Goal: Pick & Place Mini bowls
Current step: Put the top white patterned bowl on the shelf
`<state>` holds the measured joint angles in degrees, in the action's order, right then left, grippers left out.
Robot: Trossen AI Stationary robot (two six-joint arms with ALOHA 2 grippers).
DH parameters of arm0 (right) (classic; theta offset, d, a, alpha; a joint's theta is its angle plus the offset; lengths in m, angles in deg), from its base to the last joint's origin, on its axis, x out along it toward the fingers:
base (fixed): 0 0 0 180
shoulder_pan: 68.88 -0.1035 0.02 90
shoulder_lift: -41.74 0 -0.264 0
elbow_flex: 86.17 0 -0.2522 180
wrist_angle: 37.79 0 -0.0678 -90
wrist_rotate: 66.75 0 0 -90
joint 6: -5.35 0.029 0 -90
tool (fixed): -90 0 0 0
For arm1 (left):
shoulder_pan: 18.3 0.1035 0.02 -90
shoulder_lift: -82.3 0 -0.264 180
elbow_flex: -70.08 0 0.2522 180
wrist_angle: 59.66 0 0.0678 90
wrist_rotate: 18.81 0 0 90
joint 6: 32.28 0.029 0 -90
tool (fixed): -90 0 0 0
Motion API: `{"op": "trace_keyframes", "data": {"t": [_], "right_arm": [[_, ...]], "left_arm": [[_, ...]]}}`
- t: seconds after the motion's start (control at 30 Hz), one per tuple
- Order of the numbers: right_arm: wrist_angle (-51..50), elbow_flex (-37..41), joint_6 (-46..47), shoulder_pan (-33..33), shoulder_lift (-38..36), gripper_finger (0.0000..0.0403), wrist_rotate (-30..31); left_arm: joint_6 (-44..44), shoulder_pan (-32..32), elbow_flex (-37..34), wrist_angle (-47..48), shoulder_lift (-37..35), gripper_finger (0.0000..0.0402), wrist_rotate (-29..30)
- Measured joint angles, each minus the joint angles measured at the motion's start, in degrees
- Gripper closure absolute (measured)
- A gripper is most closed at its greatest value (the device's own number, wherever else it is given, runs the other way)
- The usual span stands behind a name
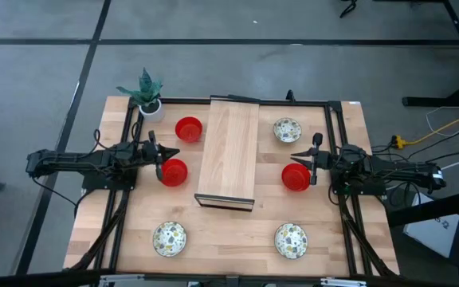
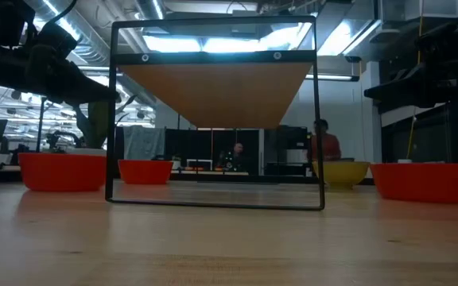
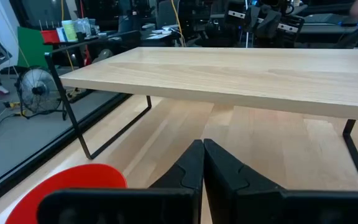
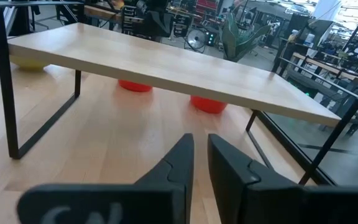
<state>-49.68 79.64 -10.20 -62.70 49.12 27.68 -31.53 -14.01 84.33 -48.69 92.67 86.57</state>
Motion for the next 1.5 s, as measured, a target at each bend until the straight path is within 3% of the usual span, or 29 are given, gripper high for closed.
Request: {"op": "trace_keyframes", "data": {"t": [0.93, 1.5], "right_arm": [[1.63, 0.02, 0.08, 0.0, 0.0, 0.0353, 0.0], [34.53, 0.02, 0.31, 0.01, 0.0, 0.0353, 0.06]], "left_arm": [[0.0, 0.01, 0.0, 0.0, 0.0, 0.0398, 0.0], [0.01, 0.01, 0.0, 0.0, 0.01, 0.0398, 0.0]]}}
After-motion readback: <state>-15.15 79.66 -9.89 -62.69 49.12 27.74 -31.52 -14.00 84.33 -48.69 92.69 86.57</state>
